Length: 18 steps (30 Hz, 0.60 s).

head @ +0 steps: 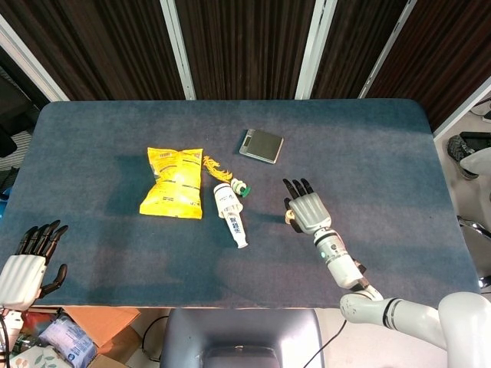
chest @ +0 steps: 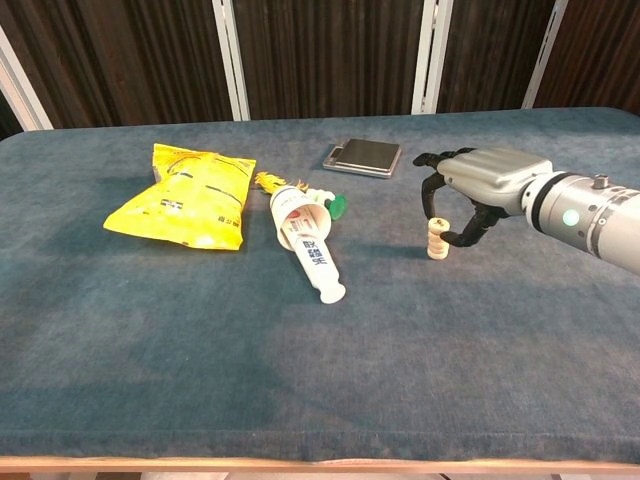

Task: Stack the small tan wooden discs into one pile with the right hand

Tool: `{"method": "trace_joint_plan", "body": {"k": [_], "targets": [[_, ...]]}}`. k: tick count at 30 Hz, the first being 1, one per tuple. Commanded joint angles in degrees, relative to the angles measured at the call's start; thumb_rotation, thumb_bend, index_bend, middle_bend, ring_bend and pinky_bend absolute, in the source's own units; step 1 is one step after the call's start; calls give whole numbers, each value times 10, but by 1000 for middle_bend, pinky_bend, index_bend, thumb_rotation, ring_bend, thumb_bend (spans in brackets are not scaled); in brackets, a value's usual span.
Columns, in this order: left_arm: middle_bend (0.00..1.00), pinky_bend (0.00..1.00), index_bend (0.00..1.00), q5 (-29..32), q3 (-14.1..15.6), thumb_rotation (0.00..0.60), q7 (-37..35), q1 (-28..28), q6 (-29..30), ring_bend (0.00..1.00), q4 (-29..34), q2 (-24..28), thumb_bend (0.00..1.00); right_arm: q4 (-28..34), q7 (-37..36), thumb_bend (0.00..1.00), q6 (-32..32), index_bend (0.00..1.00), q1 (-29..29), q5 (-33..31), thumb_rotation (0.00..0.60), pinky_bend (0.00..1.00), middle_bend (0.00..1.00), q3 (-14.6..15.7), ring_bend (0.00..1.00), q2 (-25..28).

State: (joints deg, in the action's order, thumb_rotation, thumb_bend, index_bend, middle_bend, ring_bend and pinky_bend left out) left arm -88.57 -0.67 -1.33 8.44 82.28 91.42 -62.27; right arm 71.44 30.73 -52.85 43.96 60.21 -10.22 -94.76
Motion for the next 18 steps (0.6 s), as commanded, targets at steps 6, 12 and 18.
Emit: {"method": "trace_joint_plan", "body": {"k": [6, 12, 18], "targets": [[0, 37, 0, 0, -1, 600, -1, 0, 1, 0, -1, 0, 508, 6, -9, 483, -6, 369, -2, 9, 600, 0, 43, 3, 0, 5], [0, 37, 0, -2, 0, 600, -4, -2, 3, 0, -2, 1, 508, 60, -30, 482, -68, 306, -43, 45, 600, 0, 21, 20, 0, 51], [0, 38, 0, 0, 0, 600, -1, -4, 5, 0, -3, 1, 507, 195, -43, 366, -221, 120, -164, 117, 600, 0, 0, 93, 0, 163]]}}
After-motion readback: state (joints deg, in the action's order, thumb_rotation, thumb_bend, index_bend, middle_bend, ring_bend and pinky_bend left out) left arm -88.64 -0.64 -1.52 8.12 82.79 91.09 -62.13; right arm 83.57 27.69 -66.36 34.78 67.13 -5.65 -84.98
